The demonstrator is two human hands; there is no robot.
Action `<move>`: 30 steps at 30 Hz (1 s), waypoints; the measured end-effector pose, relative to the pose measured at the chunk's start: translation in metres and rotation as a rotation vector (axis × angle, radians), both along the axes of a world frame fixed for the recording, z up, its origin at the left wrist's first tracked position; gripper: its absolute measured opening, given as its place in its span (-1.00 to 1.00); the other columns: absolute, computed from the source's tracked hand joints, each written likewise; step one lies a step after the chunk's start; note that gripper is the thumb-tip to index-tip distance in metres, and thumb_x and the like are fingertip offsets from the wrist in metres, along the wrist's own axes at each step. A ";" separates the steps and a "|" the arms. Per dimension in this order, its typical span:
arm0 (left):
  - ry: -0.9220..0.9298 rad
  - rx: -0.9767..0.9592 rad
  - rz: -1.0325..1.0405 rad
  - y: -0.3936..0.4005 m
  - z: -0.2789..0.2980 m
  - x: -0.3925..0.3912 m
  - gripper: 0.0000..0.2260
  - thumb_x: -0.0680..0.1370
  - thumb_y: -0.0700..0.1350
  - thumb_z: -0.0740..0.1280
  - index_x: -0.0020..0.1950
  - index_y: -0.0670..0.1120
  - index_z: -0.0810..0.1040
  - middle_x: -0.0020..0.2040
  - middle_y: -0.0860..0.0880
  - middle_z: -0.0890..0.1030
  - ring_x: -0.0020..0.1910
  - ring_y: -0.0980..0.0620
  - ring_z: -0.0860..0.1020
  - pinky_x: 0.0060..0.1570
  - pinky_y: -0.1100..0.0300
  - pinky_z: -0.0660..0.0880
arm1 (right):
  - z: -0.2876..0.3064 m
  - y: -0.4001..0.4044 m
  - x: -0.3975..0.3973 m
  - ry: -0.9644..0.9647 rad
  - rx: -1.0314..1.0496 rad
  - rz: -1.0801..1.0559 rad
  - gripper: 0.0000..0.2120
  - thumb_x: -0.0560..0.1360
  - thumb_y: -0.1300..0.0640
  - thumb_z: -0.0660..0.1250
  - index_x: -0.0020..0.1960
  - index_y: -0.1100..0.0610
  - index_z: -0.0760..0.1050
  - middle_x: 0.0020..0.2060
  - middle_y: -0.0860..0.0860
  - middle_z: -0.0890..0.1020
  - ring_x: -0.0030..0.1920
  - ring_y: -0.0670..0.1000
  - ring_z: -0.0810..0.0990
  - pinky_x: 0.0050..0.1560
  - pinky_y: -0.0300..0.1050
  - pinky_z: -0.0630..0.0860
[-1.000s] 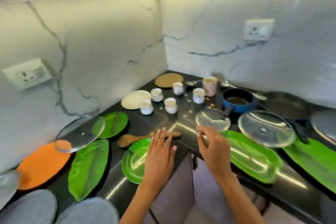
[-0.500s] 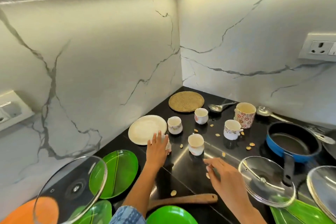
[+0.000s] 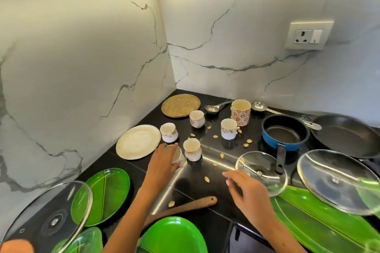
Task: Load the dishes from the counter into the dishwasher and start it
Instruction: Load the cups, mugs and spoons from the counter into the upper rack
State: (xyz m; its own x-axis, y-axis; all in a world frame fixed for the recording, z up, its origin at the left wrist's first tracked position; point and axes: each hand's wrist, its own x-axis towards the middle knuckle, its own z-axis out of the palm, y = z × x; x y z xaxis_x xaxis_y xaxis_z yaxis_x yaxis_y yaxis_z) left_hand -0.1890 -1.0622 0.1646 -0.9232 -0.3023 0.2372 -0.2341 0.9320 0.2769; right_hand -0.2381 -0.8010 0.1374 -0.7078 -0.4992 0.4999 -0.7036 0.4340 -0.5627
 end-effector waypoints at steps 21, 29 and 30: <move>0.055 0.227 -1.157 0.620 -0.033 0.141 -0.47 0.48 0.19 0.23 0.35 -0.07 0.45 0.09 -0.07 0.55 0.10 -0.02 0.45 0.18 0.09 0.34 | -0.051 0.520 0.280 -0.048 -0.020 -0.713 -0.41 0.39 -0.12 0.43 0.32 0.12 0.40 0.31 0.01 0.45 0.29 -0.05 0.45 0.21 -0.16 0.45; -0.311 0.482 -1.357 0.769 -0.130 0.181 -0.40 0.46 0.33 0.21 0.43 0.09 0.36 0.18 0.04 0.48 0.15 0.09 0.47 0.09 0.15 0.45 | -0.147 0.633 0.356 -0.120 -0.113 -0.996 -0.38 0.36 -0.02 0.46 0.31 0.10 0.28 0.26 0.13 0.45 0.27 0.00 0.46 0.09 -0.08 0.54; -0.356 0.502 -1.386 0.778 -0.147 0.180 -0.41 0.48 0.34 0.20 0.44 0.10 0.33 0.19 0.07 0.48 0.17 0.12 0.46 0.13 0.15 0.44 | -0.162 0.641 0.359 -0.126 -0.105 -1.012 -0.37 0.35 -0.02 0.47 0.30 0.11 0.28 0.24 0.15 0.45 0.26 0.00 0.45 0.09 -0.10 0.54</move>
